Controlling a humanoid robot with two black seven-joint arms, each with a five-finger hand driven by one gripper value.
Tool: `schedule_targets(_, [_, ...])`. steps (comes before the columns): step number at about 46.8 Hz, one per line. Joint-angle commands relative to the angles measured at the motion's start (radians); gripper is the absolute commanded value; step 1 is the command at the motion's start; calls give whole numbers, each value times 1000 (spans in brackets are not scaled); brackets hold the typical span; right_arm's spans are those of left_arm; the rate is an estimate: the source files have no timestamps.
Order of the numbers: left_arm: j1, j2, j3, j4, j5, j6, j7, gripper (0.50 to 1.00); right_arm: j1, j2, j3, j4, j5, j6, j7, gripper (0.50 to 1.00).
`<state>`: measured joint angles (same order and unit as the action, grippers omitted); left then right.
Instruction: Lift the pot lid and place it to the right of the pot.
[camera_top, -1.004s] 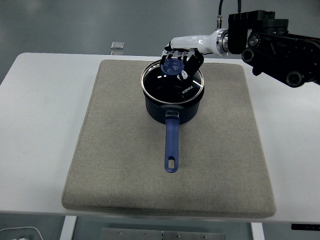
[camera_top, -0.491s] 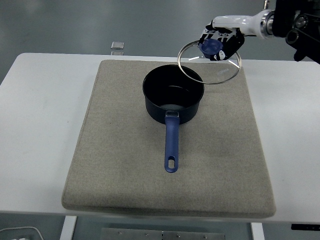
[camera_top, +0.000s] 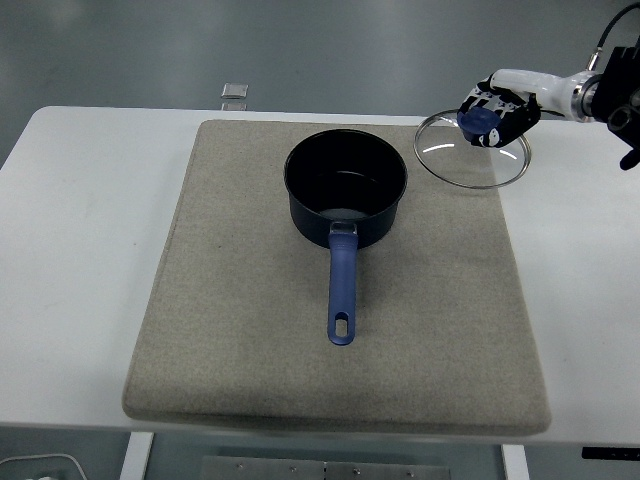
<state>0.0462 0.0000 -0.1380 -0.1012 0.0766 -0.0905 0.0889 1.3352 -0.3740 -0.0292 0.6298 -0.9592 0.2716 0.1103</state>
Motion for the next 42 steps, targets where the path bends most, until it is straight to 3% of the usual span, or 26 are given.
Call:
schedule_targets(1, [0,0,0,0,0,0,0,1000,-21,4,-1,1,0,-6,5,500])
schedule_targets(11, [0,0,0,0,0,1,0,1000,-65,40,-1,-1,-1,-64,6,500])
schedule_targets(16, [0,0,0,0,0,0,0,1000,-74,46,-6,-1,-1,-94,6,623])
schedule_targets(20, [0,0,0,0,0,0,0,1000,-74,46,-9,1,2,-94,6,790])
schedule_targets(23, [0,0,0,0,0,0,0,1000,-74,46,0,1,3,-92,6,858])
schedule_targets(31, [0,0,0,0,0,0,0,1000,-68,38,6,1,46,-85,8,891])
schedule_targets(42, [0,0,0,0,0,0,0,1000,-54,26,23,-1,318,-48,6,893])
